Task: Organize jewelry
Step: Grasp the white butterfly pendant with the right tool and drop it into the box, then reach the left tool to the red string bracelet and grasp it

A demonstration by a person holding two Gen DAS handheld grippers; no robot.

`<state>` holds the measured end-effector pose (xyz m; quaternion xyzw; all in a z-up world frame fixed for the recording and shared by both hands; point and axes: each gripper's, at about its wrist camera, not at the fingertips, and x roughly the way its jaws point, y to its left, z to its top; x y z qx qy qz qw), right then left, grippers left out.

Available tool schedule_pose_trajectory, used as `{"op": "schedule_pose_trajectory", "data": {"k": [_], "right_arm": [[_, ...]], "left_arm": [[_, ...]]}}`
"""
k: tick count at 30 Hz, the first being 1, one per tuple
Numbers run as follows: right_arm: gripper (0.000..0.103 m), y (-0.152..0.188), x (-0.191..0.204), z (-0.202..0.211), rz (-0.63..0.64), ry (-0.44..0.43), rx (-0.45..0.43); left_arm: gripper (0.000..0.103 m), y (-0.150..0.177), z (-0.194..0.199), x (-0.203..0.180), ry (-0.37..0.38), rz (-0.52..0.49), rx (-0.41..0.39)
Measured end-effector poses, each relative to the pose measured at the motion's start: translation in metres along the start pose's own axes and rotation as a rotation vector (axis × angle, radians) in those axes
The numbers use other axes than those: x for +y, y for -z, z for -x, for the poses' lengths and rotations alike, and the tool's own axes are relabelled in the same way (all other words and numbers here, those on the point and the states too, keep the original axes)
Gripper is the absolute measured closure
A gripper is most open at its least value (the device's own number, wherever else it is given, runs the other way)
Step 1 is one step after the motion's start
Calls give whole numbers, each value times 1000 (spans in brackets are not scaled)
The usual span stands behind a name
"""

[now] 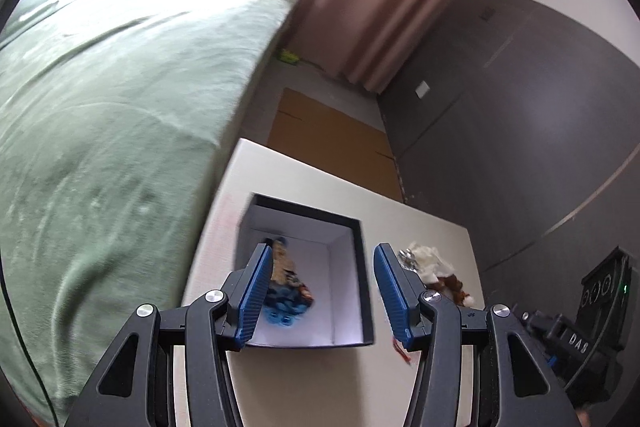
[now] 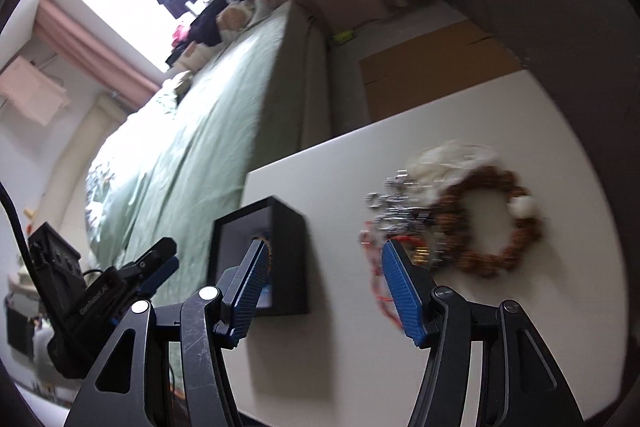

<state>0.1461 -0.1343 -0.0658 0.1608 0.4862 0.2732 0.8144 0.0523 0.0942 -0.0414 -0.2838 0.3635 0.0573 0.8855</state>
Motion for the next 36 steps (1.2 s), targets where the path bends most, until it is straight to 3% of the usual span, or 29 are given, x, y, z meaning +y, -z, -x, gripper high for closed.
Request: {"op": "schedule_pose_trajectory", "data": {"k": [16, 24, 28, 36], "right_arm": [[39, -4, -78, 34, -160, 105, 24], [39, -3, -117, 50, -266, 117, 20], [38, -2, -130, 57, -301, 118, 16], [39, -5, -133, 58, -302, 128, 21]], "left_arm": [[51, 43, -45, -80, 52, -209, 102], [65, 72, -70, -110, 32, -323, 165], [67, 87, -84, -124, 27, -389, 196], [69, 104, -113, -128, -54, -458, 239]]}}
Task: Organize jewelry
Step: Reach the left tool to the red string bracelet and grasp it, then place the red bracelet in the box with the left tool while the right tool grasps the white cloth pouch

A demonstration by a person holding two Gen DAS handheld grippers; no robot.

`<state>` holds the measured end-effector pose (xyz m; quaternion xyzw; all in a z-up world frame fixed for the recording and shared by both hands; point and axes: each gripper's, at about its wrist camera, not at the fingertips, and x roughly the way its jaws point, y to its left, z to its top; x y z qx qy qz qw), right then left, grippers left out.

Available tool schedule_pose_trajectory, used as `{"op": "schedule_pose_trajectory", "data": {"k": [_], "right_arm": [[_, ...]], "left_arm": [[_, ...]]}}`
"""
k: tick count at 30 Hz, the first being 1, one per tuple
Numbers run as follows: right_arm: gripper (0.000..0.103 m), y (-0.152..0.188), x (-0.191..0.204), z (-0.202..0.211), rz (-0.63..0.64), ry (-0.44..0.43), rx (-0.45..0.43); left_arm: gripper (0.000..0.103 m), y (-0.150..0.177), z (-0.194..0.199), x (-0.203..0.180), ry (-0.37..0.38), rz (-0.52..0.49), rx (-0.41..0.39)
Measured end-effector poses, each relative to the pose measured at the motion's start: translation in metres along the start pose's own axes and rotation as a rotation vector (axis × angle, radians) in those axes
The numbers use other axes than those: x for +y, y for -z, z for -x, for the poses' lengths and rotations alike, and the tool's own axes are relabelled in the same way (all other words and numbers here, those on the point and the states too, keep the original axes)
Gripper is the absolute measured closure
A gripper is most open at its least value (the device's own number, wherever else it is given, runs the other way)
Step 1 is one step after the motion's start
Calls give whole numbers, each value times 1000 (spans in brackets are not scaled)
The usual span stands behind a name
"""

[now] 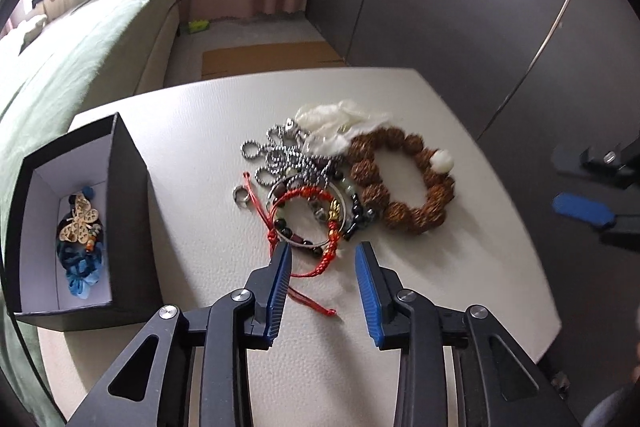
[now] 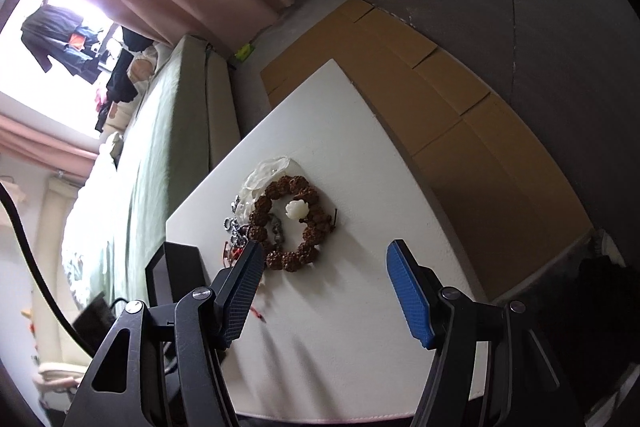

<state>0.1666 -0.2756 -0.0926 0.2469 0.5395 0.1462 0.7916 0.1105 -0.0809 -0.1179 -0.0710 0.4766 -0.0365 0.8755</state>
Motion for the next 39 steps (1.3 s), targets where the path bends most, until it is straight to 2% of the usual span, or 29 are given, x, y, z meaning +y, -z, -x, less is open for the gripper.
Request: {"op": "schedule_pose_trajectory", "data": {"k": [4, 5, 7, 9, 14, 22, 31, 39], "right_arm": [[39, 0, 3, -1, 13, 2, 3], [38, 1, 3, -1, 14, 2, 4], [38, 1, 4, -2, 14, 2, 7], [38, 1, 4, -3, 17, 3, 11], [38, 2, 5, -8, 28, 13, 25], [39, 3, 11, -19, 38, 4, 44], [39, 6, 41, -35, 110, -51, 38], [39, -2, 65, -55, 148, -15, 5]], "left_arm": [[72, 5, -13, -5, -37, -25, 22], [78, 6, -17, -6, -47, -30, 28], [81, 7, -18, -8, -62, -45, 20], [96, 8, -18, -8, -40, -46, 32], [96, 6, -8, -4, -30, -35, 6], [96, -7, 26, 20, 87, 57, -49], [96, -17, 55, 54, 133, 158, -119], [96, -23, 76, 86, 164, 248, -182]]}}
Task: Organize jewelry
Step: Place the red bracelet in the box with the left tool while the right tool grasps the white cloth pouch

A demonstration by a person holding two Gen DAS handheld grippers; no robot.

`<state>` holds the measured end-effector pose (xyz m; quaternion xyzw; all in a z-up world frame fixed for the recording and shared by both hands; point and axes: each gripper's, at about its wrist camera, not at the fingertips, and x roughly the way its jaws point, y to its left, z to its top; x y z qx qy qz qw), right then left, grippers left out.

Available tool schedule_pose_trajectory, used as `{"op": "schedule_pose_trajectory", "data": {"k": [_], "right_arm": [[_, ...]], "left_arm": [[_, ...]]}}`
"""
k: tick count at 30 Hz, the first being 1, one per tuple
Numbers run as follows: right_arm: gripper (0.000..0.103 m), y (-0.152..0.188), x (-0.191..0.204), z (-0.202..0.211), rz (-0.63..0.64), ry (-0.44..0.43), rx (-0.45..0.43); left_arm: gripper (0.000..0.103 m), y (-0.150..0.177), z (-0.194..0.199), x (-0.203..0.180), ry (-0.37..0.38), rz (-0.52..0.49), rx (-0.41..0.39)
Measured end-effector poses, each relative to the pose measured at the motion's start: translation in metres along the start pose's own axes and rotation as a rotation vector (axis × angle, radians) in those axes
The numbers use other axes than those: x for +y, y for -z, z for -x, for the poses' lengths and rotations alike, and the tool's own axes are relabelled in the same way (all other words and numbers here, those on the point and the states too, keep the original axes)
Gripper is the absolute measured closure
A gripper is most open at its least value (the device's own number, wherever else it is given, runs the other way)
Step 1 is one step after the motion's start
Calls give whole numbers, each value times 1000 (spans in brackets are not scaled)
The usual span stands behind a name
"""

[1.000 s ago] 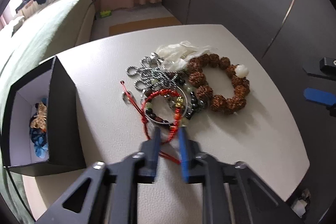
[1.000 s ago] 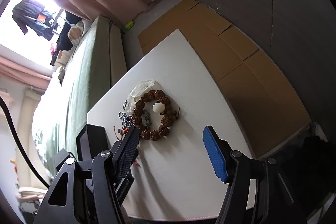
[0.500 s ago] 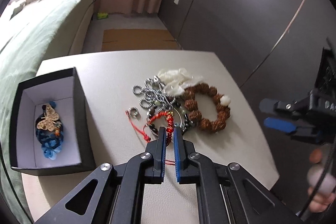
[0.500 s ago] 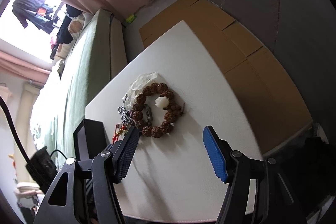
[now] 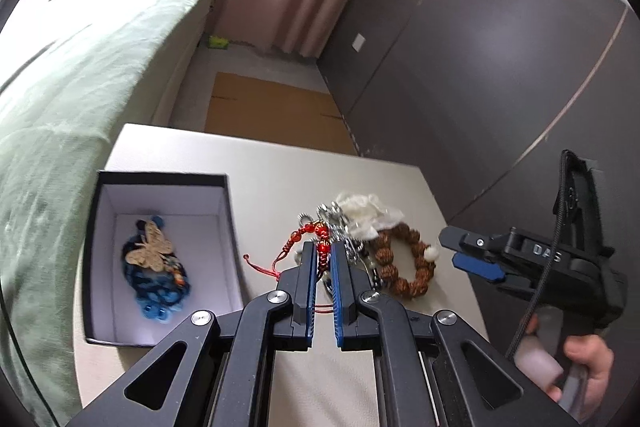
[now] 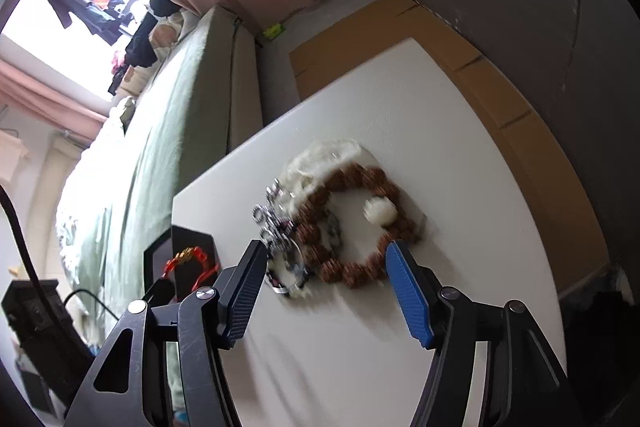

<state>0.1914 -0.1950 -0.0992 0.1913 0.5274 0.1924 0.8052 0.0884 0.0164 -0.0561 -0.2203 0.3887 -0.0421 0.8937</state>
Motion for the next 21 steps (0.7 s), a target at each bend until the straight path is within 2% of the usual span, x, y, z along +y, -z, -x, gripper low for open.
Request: {"op": "schedule_pose_trajectory", "data": {"k": [3, 11, 17, 21], "right_arm": [[40, -10, 9, -1, 26, 8, -32], [40, -35, 23, -22, 56, 76, -29], [42, -40, 22, -50, 85, 165, -11], [43, -37, 23, -64, 108, 203, -1]], "left_arm": [[96, -4, 9, 9, 5, 22, -23], [96, -17, 24, 37, -4, 94, -72], [96, -19, 29, 60, -34, 154, -89], [96, -21, 27, 70, -26, 196, -89]]}}
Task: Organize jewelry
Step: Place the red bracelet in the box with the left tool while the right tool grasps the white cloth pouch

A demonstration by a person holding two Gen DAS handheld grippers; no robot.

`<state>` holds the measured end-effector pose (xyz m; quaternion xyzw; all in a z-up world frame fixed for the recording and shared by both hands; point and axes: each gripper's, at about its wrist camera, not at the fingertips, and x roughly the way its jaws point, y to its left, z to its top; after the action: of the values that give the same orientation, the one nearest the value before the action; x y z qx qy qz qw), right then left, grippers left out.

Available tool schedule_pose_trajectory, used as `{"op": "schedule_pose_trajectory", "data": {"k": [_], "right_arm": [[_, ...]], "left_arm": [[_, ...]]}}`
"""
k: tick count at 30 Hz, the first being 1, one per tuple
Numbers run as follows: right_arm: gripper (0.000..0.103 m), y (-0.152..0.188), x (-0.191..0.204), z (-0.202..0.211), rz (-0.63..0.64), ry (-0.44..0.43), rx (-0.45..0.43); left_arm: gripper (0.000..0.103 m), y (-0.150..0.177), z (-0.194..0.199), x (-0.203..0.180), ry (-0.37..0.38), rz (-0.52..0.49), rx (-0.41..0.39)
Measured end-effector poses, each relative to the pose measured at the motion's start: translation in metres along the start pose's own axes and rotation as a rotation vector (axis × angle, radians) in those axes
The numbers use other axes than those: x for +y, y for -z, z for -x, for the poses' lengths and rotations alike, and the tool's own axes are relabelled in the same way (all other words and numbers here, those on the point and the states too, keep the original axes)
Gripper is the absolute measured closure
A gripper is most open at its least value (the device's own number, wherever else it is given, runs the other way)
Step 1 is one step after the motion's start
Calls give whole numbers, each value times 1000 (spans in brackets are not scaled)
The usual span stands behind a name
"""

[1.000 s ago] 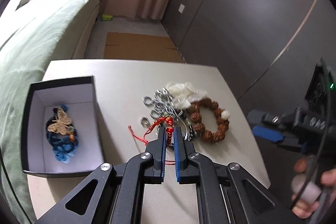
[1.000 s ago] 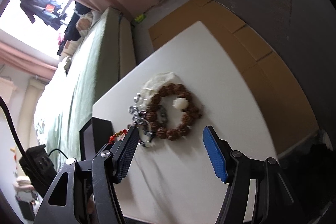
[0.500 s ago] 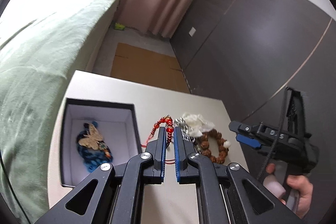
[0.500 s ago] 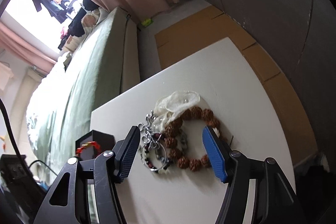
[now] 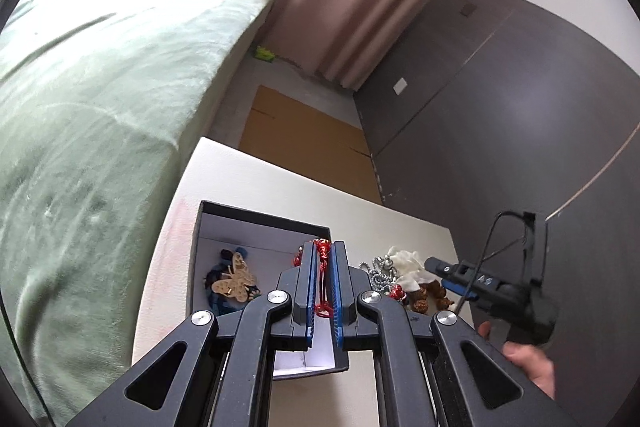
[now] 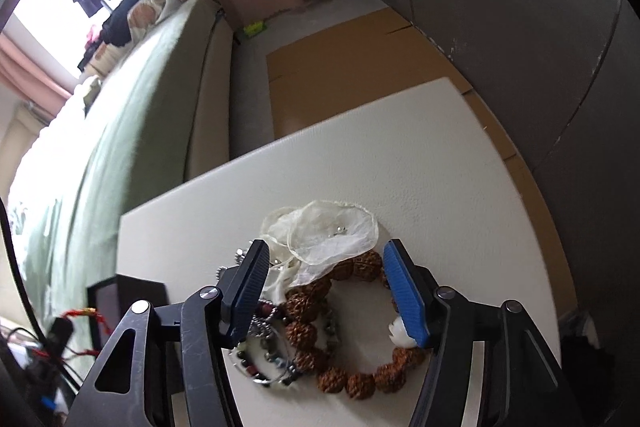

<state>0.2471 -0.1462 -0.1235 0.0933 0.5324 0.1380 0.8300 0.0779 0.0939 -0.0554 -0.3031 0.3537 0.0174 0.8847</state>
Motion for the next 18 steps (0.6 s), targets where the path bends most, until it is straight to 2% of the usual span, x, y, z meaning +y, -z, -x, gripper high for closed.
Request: {"op": "schedule_pose_trajectory", "data": {"k": [1, 3, 4, 5, 7, 10, 12, 18], "right_arm": [[44, 0, 1, -2, 7, 12, -3], [56, -2, 4, -6, 18, 44, -5], [72, -2, 6, -7, 29, 63, -8], [94, -2, 7, -7, 37, 61, -7], [100, -1, 6, -3, 19, 22, -13], [100, 0, 8, 11, 13, 16, -55], [100, -1, 11, 24, 10, -20, -80], [100, 10, 42, 73, 59, -133, -159]], "left_arm": [[96, 0, -1, 1, -1, 3, 3], [96, 0, 0, 2, -7, 0, 3], [96, -1, 1, 3, -9, 0, 2], [96, -1, 2, 4, -9, 0, 1], [96, -3, 6, 7, -10, 6, -8], [96, -4, 10, 11, -5, 22, -15], [96, -4, 10, 14, -6, 31, -12], [95, -3, -2, 26, 11, 84, 60]]}}
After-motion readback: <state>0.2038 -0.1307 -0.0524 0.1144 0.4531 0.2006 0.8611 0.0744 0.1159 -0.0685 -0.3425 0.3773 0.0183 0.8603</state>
